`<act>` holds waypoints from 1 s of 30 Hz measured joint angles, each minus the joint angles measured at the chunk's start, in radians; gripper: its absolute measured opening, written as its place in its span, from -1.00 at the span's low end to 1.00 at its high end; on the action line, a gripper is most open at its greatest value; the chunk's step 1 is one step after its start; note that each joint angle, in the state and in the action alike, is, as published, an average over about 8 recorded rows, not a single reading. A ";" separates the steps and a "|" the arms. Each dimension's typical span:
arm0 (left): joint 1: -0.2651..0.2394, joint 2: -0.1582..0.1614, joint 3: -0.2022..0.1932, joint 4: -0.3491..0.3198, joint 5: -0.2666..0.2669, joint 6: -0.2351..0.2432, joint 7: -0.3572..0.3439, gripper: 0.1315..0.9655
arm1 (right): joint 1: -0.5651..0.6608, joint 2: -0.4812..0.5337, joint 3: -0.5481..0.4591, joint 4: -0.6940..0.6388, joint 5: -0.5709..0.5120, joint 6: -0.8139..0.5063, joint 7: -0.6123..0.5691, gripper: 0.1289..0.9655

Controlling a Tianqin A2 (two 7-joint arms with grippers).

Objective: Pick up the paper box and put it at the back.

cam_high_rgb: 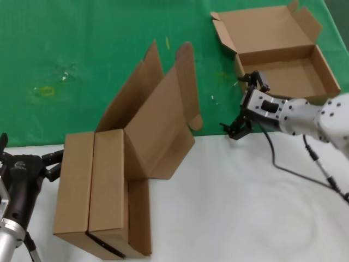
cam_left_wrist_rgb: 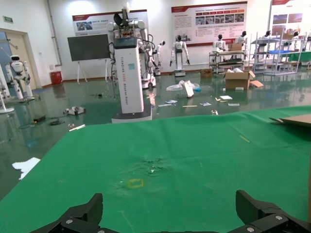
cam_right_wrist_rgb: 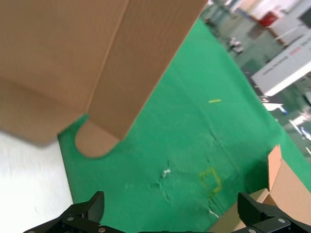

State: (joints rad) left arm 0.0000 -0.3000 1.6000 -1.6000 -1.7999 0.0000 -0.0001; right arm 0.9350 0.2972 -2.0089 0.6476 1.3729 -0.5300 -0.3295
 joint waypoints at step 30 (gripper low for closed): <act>0.000 0.000 0.000 0.000 0.000 0.000 0.000 1.00 | -0.611 0.002 0.267 0.623 0.279 0.347 0.215 1.00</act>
State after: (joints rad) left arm 0.0000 -0.3000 1.6000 -1.6000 -1.7999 0.0000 -0.0001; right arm 0.3240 0.2990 -1.7415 1.2703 1.6521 -0.1834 -0.1141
